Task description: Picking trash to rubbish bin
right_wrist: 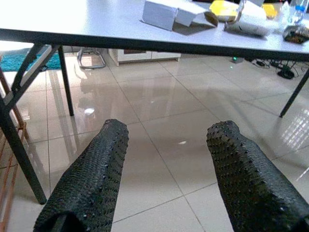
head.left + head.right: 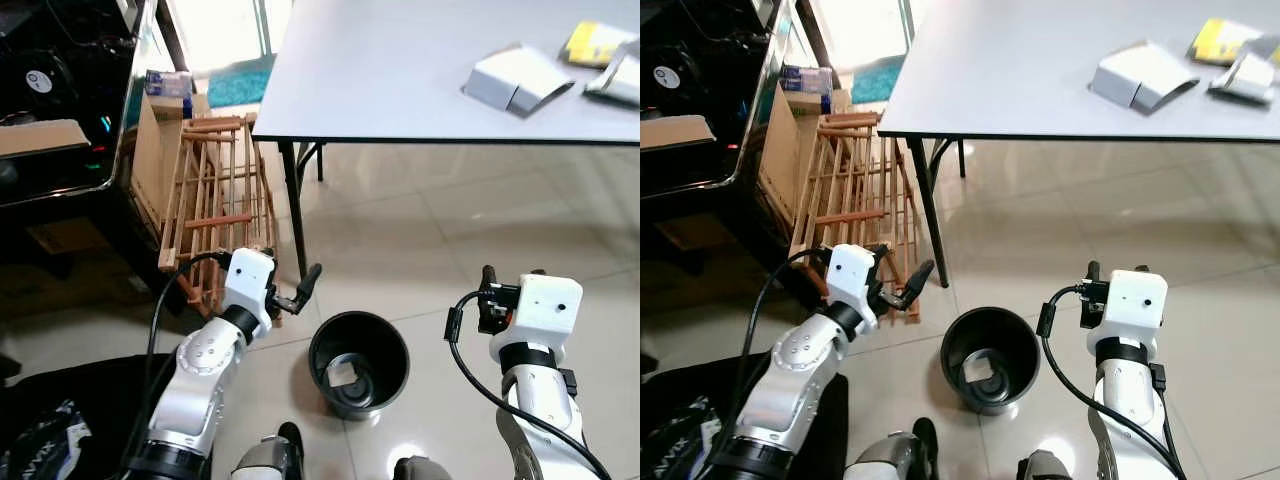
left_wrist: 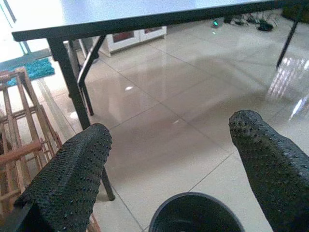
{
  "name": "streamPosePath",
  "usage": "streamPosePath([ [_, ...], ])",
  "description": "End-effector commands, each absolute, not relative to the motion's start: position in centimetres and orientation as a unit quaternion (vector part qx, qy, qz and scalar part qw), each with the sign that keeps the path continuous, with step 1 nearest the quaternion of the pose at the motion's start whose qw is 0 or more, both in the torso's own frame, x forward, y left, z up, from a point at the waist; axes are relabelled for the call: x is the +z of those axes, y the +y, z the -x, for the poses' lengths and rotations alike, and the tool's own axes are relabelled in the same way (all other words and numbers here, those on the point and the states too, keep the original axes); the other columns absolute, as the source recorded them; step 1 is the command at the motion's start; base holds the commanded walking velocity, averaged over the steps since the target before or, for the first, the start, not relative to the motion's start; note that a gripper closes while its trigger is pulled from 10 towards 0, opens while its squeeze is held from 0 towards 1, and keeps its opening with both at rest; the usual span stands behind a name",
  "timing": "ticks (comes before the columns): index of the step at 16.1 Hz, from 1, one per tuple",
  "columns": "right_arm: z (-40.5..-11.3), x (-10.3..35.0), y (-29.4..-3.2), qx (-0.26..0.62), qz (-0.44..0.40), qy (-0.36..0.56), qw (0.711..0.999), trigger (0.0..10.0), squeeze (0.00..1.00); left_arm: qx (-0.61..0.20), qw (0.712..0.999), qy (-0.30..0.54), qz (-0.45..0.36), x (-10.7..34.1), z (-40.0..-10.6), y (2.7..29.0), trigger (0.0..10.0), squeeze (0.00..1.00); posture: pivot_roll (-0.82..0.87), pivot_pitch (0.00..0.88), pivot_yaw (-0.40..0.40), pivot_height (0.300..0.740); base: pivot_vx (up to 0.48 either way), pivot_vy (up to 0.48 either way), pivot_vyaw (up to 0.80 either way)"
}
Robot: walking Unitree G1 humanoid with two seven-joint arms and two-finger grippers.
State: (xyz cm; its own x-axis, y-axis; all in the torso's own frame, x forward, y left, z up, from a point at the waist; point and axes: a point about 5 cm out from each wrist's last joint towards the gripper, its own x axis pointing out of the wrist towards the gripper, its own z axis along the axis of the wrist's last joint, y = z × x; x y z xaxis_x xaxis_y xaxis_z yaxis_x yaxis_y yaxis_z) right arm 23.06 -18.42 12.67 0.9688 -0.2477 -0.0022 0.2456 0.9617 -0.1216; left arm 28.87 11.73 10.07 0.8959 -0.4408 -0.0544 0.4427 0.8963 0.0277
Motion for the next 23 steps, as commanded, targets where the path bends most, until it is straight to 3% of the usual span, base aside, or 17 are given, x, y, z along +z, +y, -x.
streamPosePath([
  [1, -23.0, 13.3, -18.7, -0.127, 0.066, 0.007, 0.990, 10.0, 0.00, -0.210, 0.977, 0.019, -0.009, 10.6, -29.1, 11.9, 10.0, 0.00, -0.09, 0.112, 0.084, 0.740, 0.000, 0.000, 0.00],
  [8, -23.0, 13.6, -18.7, -0.130, 0.067, 0.009, 0.989, 10.0, 0.00, -0.189, 0.982, 0.014, 0.011, 11.6, -29.9, 11.6, 10.0, 0.00, -0.10, 0.098, 0.080, 0.740, 0.000, 0.000, 0.00],
  [23, -23.8, 12.9, -18.1, -0.119, 0.064, 0.027, 0.990, 10.0, 0.00, -0.211, 0.977, 0.028, 0.005, 11.2, -29.6, 11.3, 10.0, 0.00, -0.08, 0.102, 0.083, 0.740, 0.000, -0.480, 0.00],
])
